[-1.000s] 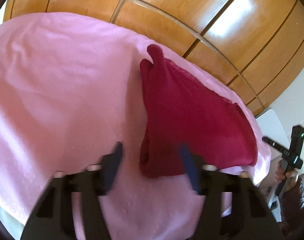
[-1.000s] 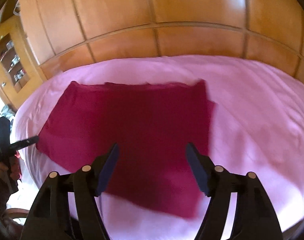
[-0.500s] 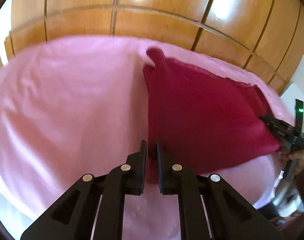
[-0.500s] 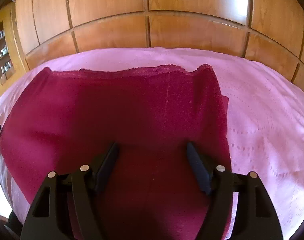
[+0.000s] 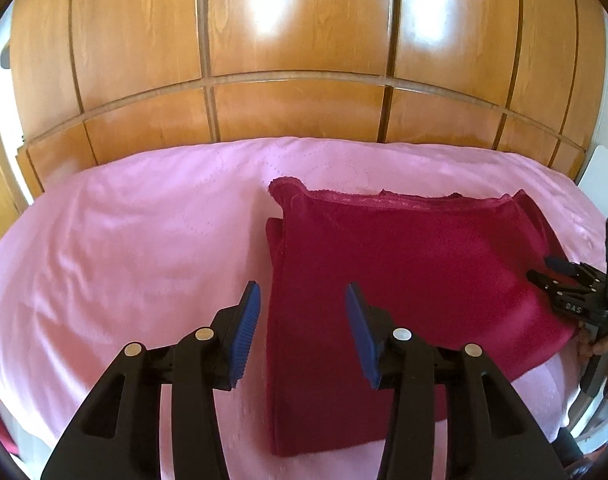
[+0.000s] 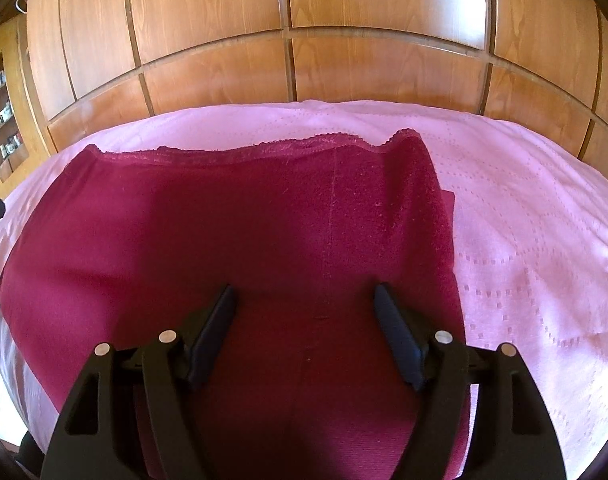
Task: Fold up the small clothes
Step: 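Grasp a corner with the left tool and straighten it while the right tool presses flat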
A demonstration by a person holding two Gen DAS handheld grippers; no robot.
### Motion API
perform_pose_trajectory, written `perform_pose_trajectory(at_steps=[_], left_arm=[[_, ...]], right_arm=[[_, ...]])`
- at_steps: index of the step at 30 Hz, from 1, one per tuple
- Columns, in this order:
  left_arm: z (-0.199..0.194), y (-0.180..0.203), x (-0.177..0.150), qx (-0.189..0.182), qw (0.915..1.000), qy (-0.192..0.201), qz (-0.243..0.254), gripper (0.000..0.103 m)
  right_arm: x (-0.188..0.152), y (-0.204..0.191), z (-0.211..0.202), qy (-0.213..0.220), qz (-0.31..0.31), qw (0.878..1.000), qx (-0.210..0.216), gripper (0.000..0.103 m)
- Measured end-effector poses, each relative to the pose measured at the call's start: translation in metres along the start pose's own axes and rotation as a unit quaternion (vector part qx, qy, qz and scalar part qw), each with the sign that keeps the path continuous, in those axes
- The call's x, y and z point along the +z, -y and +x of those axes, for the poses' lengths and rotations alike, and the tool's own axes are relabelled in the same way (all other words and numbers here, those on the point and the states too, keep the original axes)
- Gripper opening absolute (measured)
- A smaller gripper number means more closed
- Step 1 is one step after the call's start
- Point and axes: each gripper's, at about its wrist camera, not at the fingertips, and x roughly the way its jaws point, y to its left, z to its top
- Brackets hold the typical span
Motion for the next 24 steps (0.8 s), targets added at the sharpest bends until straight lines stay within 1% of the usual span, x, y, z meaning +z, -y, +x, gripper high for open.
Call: perform_pose_trajectory(at_steps=[11,17,21,22,24], left_arm=[[0.028,-0.002,0.006,0.005,0.9997,-0.024,0.003,0.044],[0.049,-0.007,0.01,-0.002,0.999,-0.045,-0.006,0.044],[0.065,-0.016,0.014,-0.013,0.9978,-0.062,-0.019,0.044],[0.073,-0.023,0.016,-0.027,0.9964,-0.074,-0.032,0.044],[0.085,-0.031,0.018,-0.042,0.9935,-0.092,-0.053,0.044]], right_arm=[[-0.002,0.0,0.001,0.012,-0.001,1.0,0.0,0.074],[-0.003,-0.001,0.0,0.015,0.0,1.0,0.0,0.075],[-0.003,-0.002,-0.001,0.017,0.001,1.0,0.0,0.075],[-0.004,-0.002,-0.001,0.017,0.002,1.0,0.0,0.075],[-0.003,-0.002,-0.001,0.017,0.002,1.0,0.0,0.075]])
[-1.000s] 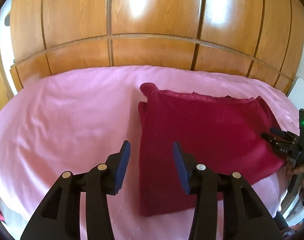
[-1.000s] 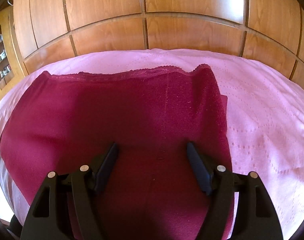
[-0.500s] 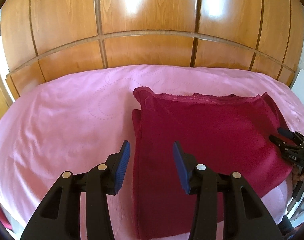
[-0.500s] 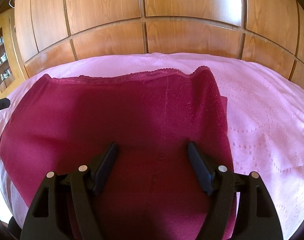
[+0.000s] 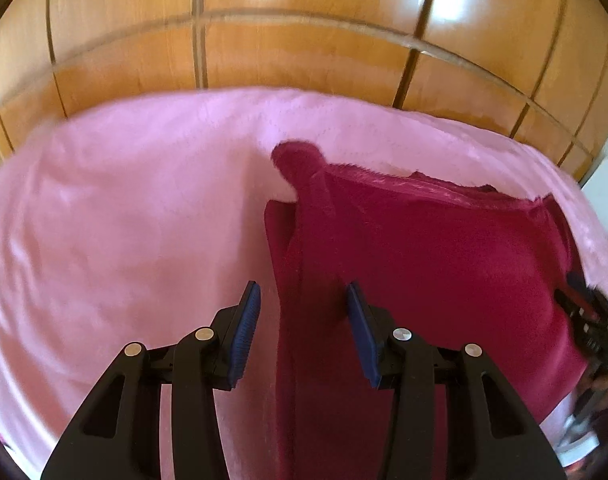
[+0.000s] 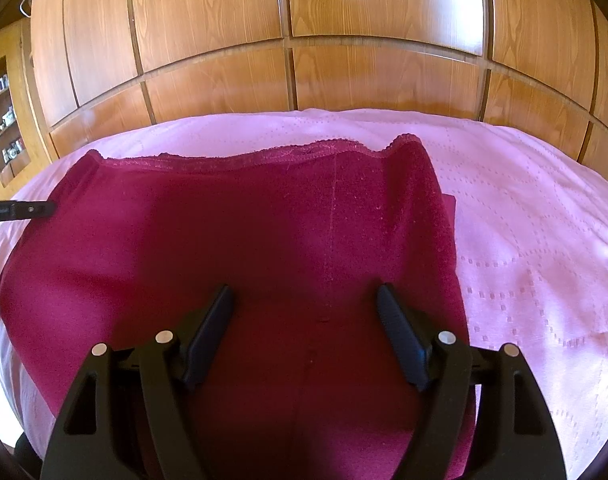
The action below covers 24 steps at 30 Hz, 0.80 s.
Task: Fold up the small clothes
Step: 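Grasp a corner with the left tool and straighten it while the right tool presses flat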
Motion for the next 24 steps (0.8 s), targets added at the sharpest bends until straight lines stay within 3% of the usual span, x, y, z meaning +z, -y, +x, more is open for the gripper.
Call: perform_pose_trajectory(at_steps=[2,5,6,8,11,12,14,17,19,24], left_arm=[[0.011,-0.01,0.007,-0.02,0.9994,-0.017,-0.023,0.043],[0.015,-0.01,0.018,-0.047,0.9984,-0.017,-0.026,0.011],[0.013,-0.007,0.022,-0.046,0.9987,-0.007,-0.02,0.007],[0.013,-0.001,0.023,-0.019,0.9998,0.004,-0.01,0.007],[0.039,-0.002,0.013,0.014,0.9996,-0.021,-0.012,0.007],[0.042,0.001,0.009,0.026,0.9996,-0.011,-0.004,0.007],[0.04,0.001,0.01,0.031,0.9994,-0.008,-0.016,0.007],[0.025,0.001,0.011,0.047,0.9978,0.002,-0.046,0.013],[0.009,0.009,0.007,0.072,0.9963,0.021,-0.041,0.013],[-0.025,0.037,-0.011,0.089,0.9941,0.06,-0.015,0.013]], right_arm=[[0.0,0.0,0.0,0.001,0.0,1.0,0.0,0.075],[0.0,0.0,0.0,0.002,0.0,1.0,0.001,0.075],[0.0,0.001,0.0,0.002,0.0,1.0,0.002,0.075],[0.0,0.0,0.0,0.004,0.0,1.0,0.003,0.075],[0.0,0.0,-0.001,0.005,0.0,1.0,0.003,0.075],[-0.001,0.0,-0.001,0.005,0.0,1.0,0.003,0.075],[-0.001,-0.001,-0.001,0.005,0.001,1.0,0.003,0.075],[-0.001,-0.002,-0.002,0.004,0.003,1.0,0.003,0.075],[0.0,-0.003,-0.002,0.002,0.005,1.0,0.002,0.075],[0.009,-0.003,-0.01,-0.021,0.011,1.0,0.017,0.079]])
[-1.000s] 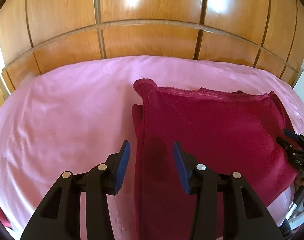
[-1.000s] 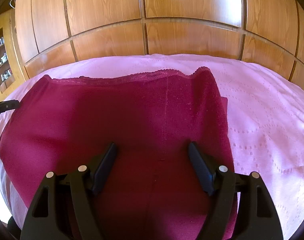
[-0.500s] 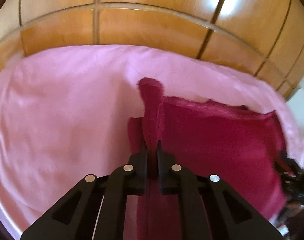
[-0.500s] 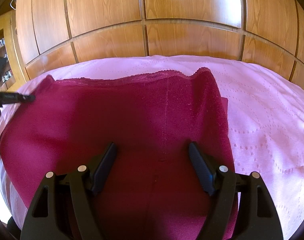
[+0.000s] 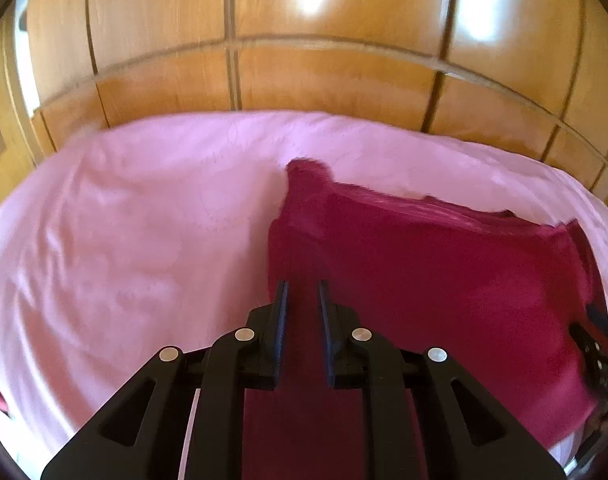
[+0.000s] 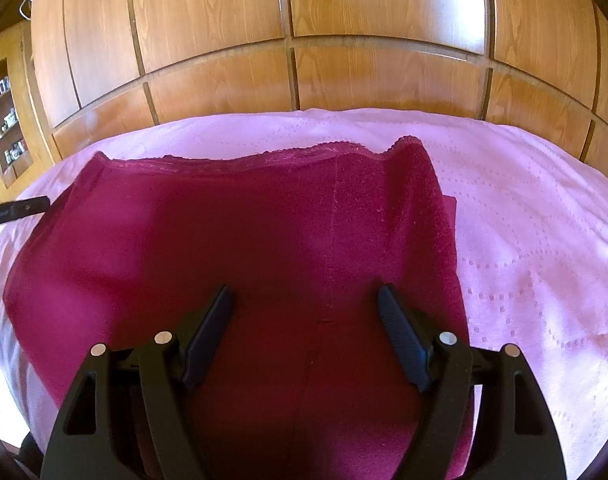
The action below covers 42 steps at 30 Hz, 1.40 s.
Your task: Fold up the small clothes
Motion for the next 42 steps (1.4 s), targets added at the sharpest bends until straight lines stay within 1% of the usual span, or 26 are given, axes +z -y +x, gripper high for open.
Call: perform_pose_trajectory(at_steps=[1,2,3,5,8,11,14,18,22,24,26,33,36,37,38,39,40,42], left_arm=[[-0.008,0.005,-0.004,-0.002,1.0,0.007,0.005,0.013],[-0.013,0.009,-0.007,-0.003,0.9999,0.01,0.011,0.017],[-0.02,0.015,-0.012,-0.003,0.9997,0.015,0.02,0.032],[-0.029,0.02,-0.018,-0.004,0.9992,0.028,0.028,0.044],[-0.037,0.03,-0.028,-0.008,0.9984,0.033,0.044,0.044],[-0.037,0.034,-0.035,-0.019,0.9984,0.03,0.045,0.044],[-0.037,0.036,-0.042,-0.023,0.9984,0.026,0.045,0.044],[-0.034,0.038,-0.049,-0.028,0.9984,0.019,0.046,0.044],[-0.032,0.041,-0.056,-0.025,0.9984,0.012,0.05,0.044],[-0.03,0.041,-0.057,-0.025,0.9984,0.009,0.049,0.044],[-0.028,0.041,-0.059,-0.025,0.9985,0.008,0.048,0.044],[-0.024,0.043,-0.066,-0.024,0.9987,0.002,0.045,0.044],[-0.029,0.04,-0.064,-0.034,0.999,0.011,0.027,0.044],[-0.033,0.038,-0.063,-0.044,0.9987,0.018,0.019,0.044],[-0.037,0.038,-0.062,-0.054,0.9981,0.026,0.015,0.044],[-0.042,0.04,-0.062,-0.06,0.9975,0.032,0.016,0.044],[-0.043,0.042,-0.062,-0.063,0.9972,0.033,0.023,0.044],[-0.041,0.046,-0.065,-0.065,0.9969,0.023,0.037,0.044]], right_arm=[[0.003,0.002,-0.005,-0.006,0.009,1.0,0.01,0.082],[0.005,0.005,-0.011,-0.006,0.017,1.0,0.016,0.084],[0.008,0.009,-0.018,-0.003,0.025,0.999,0.02,0.085],[0.011,0.018,-0.035,0.011,0.04,0.999,0.023,0.087],[0.013,0.042,-0.053,0.017,0.08,0.996,0.033,0.089],[0.007,0.069,-0.054,0.002,0.128,0.991,0.043,0.089],[-0.007,0.091,-0.043,-0.026,0.181,0.981,0.071,0.089],[-0.025,0.104,-0.028,-0.053,0.227,0.966,0.108,0.088],[-0.029,0.106,-0.031,-0.048,0.234,0.963,0.127,0.086],[-0.028,0.105,-0.031,-0.051,0.23,0.963,0.13,0.082],[-0.029,0.105,-0.032,-0.054,0.231,0.961,0.141,0.075],[-0.032,0.104,-0.027,-0.059,0.237,0.955,0.165,0.074],[-0.029,0.098,-0.021,-0.068,0.224,0.956,0.176,0.074],[-0.028,0.095,-0.018,-0.071,0.218,0.957,0.176,0.072],[-0.025,0.091,-0.014,-0.077,0.212,0.959,0.174,0.066],[-0.023,0.088,-0.013,-0.082,0.206,0.959,0.176,0.062],[-0.021,0.085,-0.012,-0.089,0.2,0.959,0.182,0.051],[-0.021,0.082,-0.014,-0.096,0.193,0.959,0.185,0.046]])
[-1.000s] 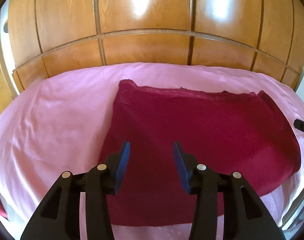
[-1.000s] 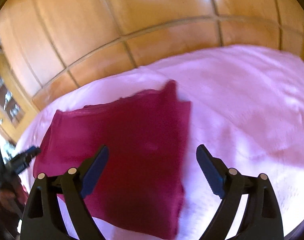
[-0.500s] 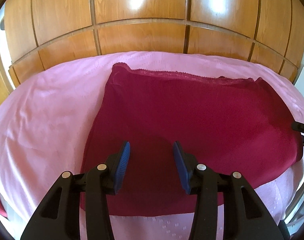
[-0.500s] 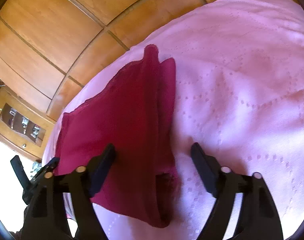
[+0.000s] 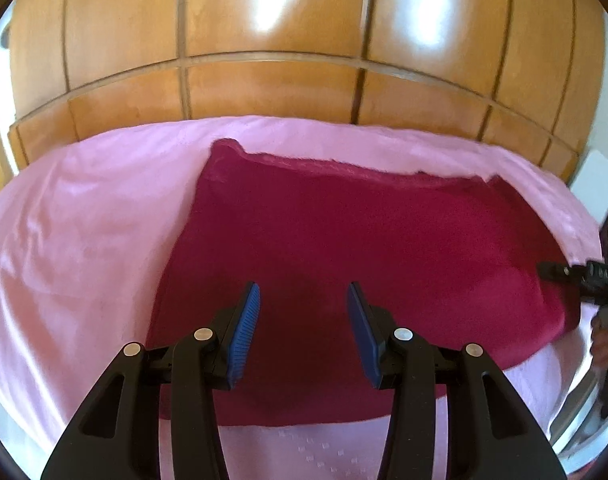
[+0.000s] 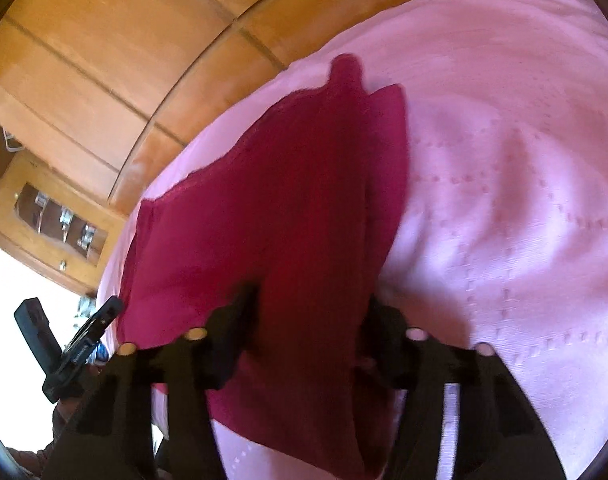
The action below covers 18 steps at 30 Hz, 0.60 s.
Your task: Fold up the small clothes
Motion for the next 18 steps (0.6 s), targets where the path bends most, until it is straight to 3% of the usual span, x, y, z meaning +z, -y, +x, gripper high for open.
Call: perform_pose_trajectory(at_steps=[3,7,9,18], left_arm=[[0.009,-0.007,-0.005,-0.012,0.9995,-0.026,-0.017,0.044],[0.006,-0.027,-0.002,-0.062,0.9957,-0.032,-0.06,0.042],[0.007,-0.034,0.001,-0.089,0.993,-0.038,-0.068,0.035],[0.031,-0.06,0.006,-0.158,0.9795,-0.069,-0.105,0.03]], right_arm=[[-0.001,-0.001,-0.004,-0.006,0.007,1.0,0.01,0.037],[0.005,-0.021,-0.011,0.004,-0.004,1.0,0.014,0.031],[0.01,-0.04,-0.016,0.012,-0.02,0.999,0.022,0.03],[0.031,-0.143,-0.021,0.028,-0.105,0.994,0.022,0.027]])
